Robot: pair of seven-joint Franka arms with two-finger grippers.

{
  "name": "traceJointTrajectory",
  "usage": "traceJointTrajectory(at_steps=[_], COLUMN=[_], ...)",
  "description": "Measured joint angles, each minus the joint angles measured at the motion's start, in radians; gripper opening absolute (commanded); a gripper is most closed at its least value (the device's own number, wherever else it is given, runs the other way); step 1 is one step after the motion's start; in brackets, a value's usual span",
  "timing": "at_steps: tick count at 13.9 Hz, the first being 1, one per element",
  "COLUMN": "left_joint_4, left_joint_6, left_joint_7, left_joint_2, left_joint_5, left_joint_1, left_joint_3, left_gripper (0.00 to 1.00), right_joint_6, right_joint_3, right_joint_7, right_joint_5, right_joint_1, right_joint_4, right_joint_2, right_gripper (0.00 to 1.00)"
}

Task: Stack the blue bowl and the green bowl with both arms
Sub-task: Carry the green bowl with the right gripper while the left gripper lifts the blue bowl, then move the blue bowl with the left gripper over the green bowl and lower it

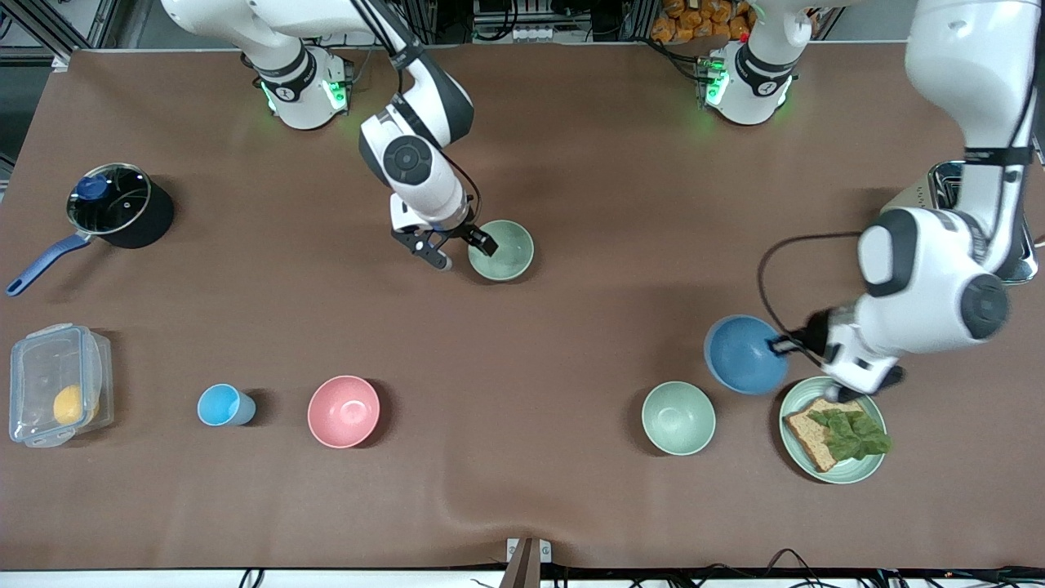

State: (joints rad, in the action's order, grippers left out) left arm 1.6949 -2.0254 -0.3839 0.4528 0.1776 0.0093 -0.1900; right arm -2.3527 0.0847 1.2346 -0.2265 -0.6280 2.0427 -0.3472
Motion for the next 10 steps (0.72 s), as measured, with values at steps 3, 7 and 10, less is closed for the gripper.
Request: traceJointTrajectory(at_steps=[3, 7, 10], left_joint_4=[0.023, 0.023, 0.038], left_joint_6=[-0.002, -0.034, -0.039], left_joint_7=[-0.157, -0.375, -0.435], left_joint_2=[-0.018, -0.029, -0.021], left_joint_5=[0.0, 0.0, 0.0], left_joint_1=[-0.058, -0.205, -0.303], left_joint_3=[-0.096, -0.147, -0.147], left_gripper=[0.0, 0.0, 0.0], right_joint_6=[0.025, 0.007, -0.028], right_joint_3=[-0.002, -0.003, -0.004], right_joint_7=[0.061, 0.054, 0.005], right_joint_5=[-0.061, -0.249, -0.403], right_joint_1=[0.039, 0.104, 0.12], right_joint_4=[-0.027, -0.023, -0.023], right_joint_2=[-0.001, -0.055, -0.105], right_gripper=[1.0, 1.0, 1.0])
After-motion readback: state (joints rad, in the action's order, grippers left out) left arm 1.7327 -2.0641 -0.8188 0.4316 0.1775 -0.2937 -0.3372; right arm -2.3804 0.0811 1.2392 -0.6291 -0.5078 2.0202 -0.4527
